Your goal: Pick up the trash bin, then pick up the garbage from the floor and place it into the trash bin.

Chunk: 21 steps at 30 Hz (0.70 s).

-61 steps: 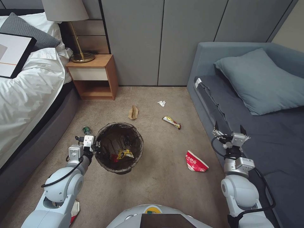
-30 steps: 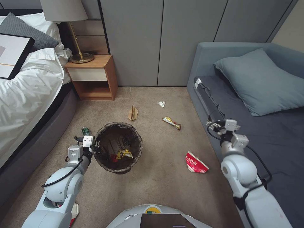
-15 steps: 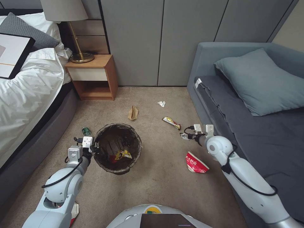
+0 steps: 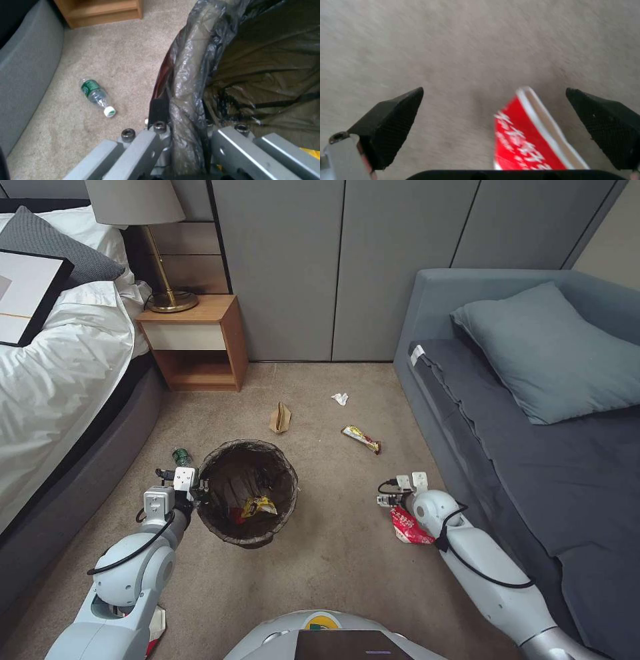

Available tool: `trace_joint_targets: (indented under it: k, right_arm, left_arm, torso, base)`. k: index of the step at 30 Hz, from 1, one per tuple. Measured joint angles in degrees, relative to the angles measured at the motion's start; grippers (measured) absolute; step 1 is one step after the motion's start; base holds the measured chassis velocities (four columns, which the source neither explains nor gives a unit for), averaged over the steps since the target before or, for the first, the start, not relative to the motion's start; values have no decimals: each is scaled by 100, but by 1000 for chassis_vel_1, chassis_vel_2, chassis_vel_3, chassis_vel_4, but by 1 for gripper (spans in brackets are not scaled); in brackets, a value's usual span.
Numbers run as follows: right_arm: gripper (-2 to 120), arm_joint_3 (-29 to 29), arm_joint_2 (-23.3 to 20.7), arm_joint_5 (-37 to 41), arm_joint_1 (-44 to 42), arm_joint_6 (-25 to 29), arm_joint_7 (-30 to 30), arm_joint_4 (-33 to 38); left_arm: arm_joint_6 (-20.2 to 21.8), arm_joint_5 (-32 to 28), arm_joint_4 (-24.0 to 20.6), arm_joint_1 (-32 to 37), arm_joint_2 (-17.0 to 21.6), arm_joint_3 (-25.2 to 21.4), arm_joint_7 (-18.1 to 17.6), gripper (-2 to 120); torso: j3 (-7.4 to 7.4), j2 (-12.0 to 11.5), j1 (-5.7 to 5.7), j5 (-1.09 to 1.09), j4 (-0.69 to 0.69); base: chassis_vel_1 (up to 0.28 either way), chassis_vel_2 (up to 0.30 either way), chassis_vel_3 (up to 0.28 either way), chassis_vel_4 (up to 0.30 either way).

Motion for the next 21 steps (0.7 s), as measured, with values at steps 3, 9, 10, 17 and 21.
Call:
trace_joint_targets:
  k: [3, 9, 10, 17, 21]
  right_arm:
    - [100, 41, -6, -107, -81, 10, 37, -24]
    - [100, 76, -35, -225, -245, 17, 85, -28]
    - [100, 81, -19, -266, -264, 19, 91, -43]
    - [100, 110, 50, -555, -386, 26, 96, -280]
    - [92, 96, 84, -592, -426, 29, 94, -340]
  left_arm:
    - [-3, 0, 10, 1, 0, 3, 5, 0]
    - [-22, 0, 41, -4, -21, 14, 7, 0]
    - [-24, 0, 44, -5, -23, 16, 9, 0]
    - [-50, 1, 83, -14, -30, -15, 9, 0]
    - [-55, 1, 108, -27, -35, -14, 10, 0]
  torso:
    - [0, 0, 0, 0, 0]
    - [0, 0, 0, -1, -1]
    - [0, 0, 0, -1, -1]
    - [0, 0, 0, -1, 0]
    - [0, 0, 0, -2, 0]
  base:
    - [0, 0, 0, 0]
    - [0, 0, 0, 0]
    - [0, 0, 0, 0]
    - [0, 0, 0, 0]
    - [0, 0, 0, 0]
